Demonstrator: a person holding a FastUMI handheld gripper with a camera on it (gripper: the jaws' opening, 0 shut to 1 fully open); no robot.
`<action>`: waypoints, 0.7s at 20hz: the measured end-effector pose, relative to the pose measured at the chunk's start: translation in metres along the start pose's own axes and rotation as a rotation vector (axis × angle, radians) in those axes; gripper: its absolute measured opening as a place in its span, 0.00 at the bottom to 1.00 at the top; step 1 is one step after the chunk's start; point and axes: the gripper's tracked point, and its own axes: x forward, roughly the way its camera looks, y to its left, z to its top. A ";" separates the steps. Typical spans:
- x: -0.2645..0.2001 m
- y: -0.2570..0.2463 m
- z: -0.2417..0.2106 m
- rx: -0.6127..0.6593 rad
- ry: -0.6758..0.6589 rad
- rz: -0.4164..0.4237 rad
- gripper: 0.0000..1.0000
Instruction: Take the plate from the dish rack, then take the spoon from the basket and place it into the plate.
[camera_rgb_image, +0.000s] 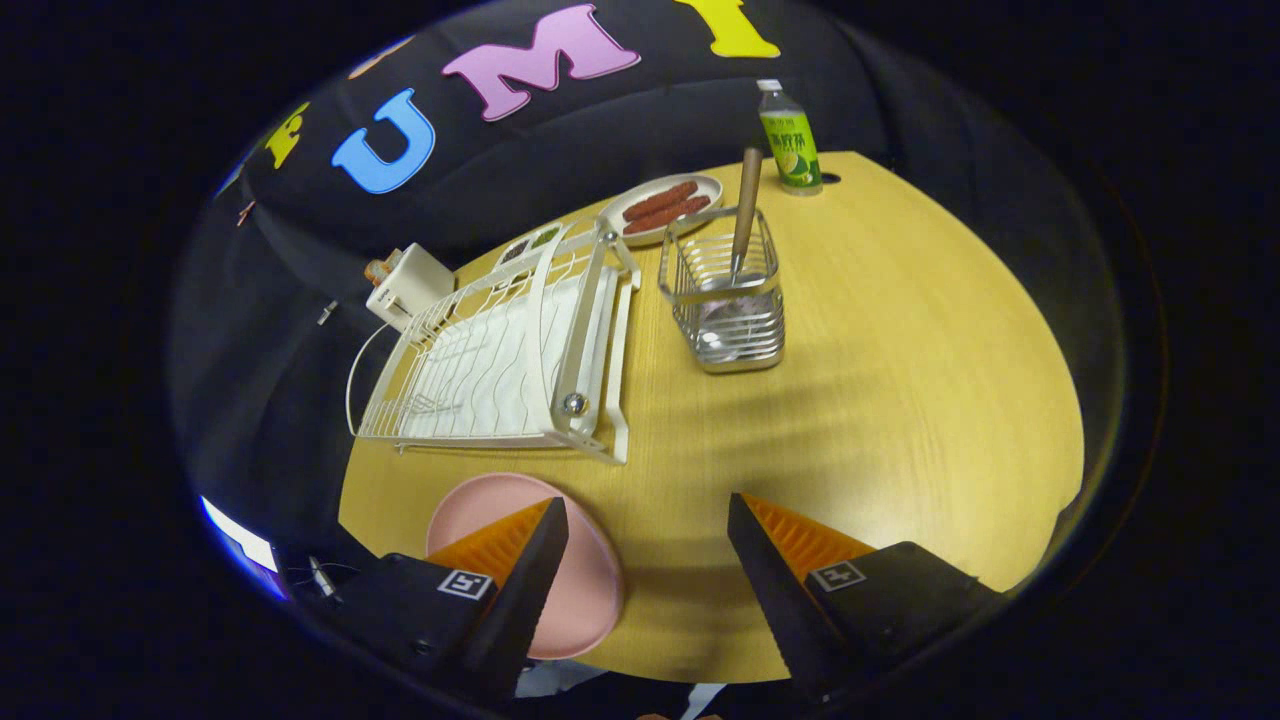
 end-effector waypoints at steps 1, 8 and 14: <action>-0.007 -0.005 0.011 -0.031 -0.043 -0.009 0.99; -0.051 -0.013 0.118 -0.303 -0.404 -0.044 0.98; -0.016 -0.021 0.181 -0.357 -0.512 -0.048 0.98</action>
